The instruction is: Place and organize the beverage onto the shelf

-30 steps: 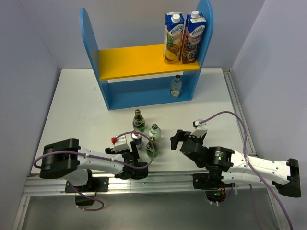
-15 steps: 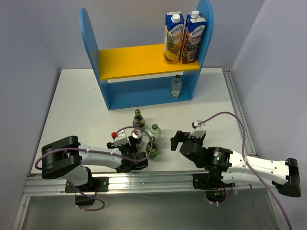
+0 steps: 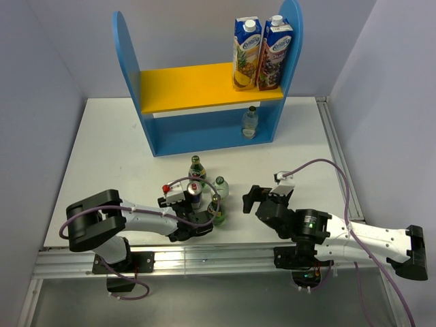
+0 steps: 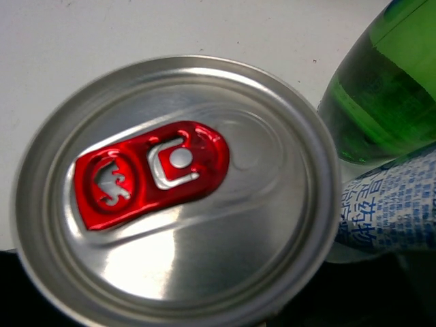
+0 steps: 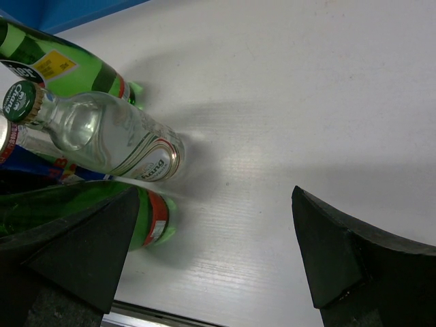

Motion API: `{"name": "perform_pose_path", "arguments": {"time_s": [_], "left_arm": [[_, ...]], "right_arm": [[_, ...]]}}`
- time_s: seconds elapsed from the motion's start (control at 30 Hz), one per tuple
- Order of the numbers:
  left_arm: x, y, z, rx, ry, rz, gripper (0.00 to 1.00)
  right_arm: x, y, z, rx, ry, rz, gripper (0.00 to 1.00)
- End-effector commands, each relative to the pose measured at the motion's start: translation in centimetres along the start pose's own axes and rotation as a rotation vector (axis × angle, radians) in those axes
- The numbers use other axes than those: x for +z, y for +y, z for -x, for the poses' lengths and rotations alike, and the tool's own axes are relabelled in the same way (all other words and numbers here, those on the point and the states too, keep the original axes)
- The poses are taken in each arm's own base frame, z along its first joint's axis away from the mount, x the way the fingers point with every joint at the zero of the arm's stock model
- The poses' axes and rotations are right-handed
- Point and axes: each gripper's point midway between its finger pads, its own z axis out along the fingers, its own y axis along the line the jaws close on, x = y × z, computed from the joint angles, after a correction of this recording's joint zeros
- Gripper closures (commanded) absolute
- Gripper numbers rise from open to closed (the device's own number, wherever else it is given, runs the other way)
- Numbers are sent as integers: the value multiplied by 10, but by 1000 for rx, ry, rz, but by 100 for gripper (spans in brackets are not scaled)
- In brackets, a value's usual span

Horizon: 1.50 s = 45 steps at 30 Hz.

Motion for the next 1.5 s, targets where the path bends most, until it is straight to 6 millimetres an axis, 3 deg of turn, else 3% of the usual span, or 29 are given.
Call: {"name": "perform_pose_path", "arguments": {"time_s": [0.0,0.13,0.17,0.2,0.27,0.3,0.37,0.4,0.47,0.5,0.57,0.63,0.67,0.7,0.73,0.77,0.8,0.87,0.9,0.97,1.0,1.07,1.1,1.17,1.2,1.27,1.47], "left_arm": [[-2,-5,7,-18,-4,5,78],[-16,-3,26,-48,-23,5,95],[-20,9,32,-19,-34,34,97],[-29,1,43,-43,-38,21,100],[-38,12,64,-12,-71,46,100],[-49,0,76,-35,-78,18,100],[-59,-2,97,-9,-103,4,100],[-67,-15,115,-16,-120,-30,100],[-76,-21,144,-1,-152,-66,100],[-83,-32,169,-50,-181,-91,100],[-89,-32,202,-10,-212,-98,100],[-93,-46,250,-161,-245,-121,100],[-93,-42,265,-17,-264,-107,100],[-86,-40,278,-6,-274,-93,100],[-96,-55,311,-71,-294,-200,100],[-92,-54,317,-65,-313,-225,100],[-86,-46,338,-117,-347,-218,100],[-84,-46,359,-136,-359,-279,100],[-69,-37,381,-159,-373,-232,100],[-61,-39,407,-141,-389,-251,100],[-41,-35,414,-123,-395,-199,100],[-33,-41,434,-108,-420,-229,100],[-14,-39,437,-95,-416,-195,100],[-5,-45,454,-101,-428,-228,100],[17,-43,453,-86,-412,-192,100],[30,-40,465,-96,-424,-175,100],[72,-58,462,-83,-412,-168,100]], "right_arm": [[1,0,6,26,-37,-1,0],[0,0,5,25,-35,1,0],[0,1,6,28,-36,5,0],[0,1,5,27,-34,5,0],[0,1,5,24,-35,5,0],[0,1,6,25,-36,5,0],[0,2,6,24,-35,8,0],[0,2,5,24,-35,8,0],[1,2,5,21,-34,10,0],[1,2,5,21,-33,11,0],[1,2,4,18,-31,12,0],[0,3,6,27,-34,18,0],[-1,3,6,28,-35,22,0],[-1,3,7,30,-36,27,0],[-2,3,7,34,-37,30,1],[-2,3,7,36,-38,32,0],[-2,3,7,42,-39,33,0],[-3,3,8,48,-38,39,0],[-4,3,8,46,-39,42,1],[-4,3,8,51,-39,45,1],[-4,2,8,48,-39,42,1],[-4,2,9,54,-45,40,1],[-4,1,9,59,-47,40,1],[-4,1,10,62,-52,37,1],[-4,0,10,66,-52,39,1],[-5,0,10,70,-54,40,1],[-6,-1,13,88,-65,47,1]]}}
